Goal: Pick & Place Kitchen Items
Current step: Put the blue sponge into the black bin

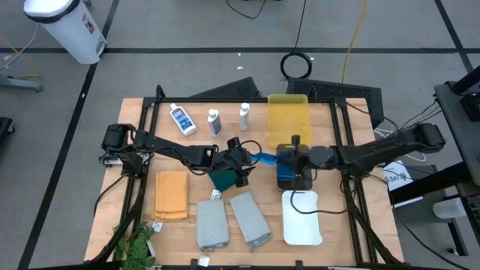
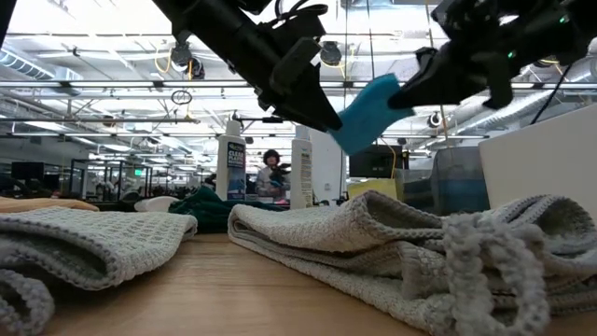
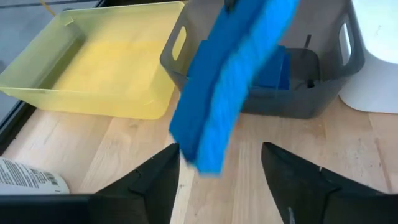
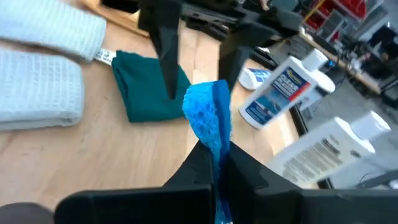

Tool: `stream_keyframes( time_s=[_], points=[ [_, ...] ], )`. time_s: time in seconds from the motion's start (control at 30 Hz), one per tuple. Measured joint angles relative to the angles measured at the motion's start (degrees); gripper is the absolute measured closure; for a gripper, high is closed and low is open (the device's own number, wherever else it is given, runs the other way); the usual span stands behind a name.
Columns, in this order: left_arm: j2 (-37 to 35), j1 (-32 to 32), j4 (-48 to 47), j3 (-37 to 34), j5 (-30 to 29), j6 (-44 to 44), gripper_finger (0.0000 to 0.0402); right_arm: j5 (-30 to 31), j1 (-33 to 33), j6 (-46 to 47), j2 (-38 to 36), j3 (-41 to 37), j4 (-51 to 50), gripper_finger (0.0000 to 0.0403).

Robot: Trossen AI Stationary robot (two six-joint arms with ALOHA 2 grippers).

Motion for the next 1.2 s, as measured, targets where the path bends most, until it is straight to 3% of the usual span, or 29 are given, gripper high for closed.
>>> stream_keyframes(
  time_s=[0.23, 0.4, 0.53, 0.77, 1.2],
  points=[
    [0.00, 0.01, -0.07, 0.00, 0.00, -0.23, 0.0163, 5.00, 0.75, 7.96, -12.07, 0.13, -14.68, 0.0402],
    [0.00, 0.06, -0.17, 0.00, -0.02, -0.24, 0.0163, 9.23, 2.94, 16.30, -15.73, 4.25, -28.95, 0.0402],
    [0.00, 0.17, -0.17, 0.00, -0.02, -0.26, 0.0162, 9.37, 3.15, 23.57, -16.09, 7.43, -36.95, 0.0402],
    [0.00, 0.17, -0.22, 0.00, -0.02, -0.41, 0.0162, 15.03, 3.13, 28.92, -15.45, 8.50, -47.66, 0.0403],
    [0.00, 0.17, -0.20, 0.00, -0.04, -0.40, 0.0162, 11.66, 3.13, 27.16, -9.75, 8.50, -49.04, 0.0403]
  ],
)
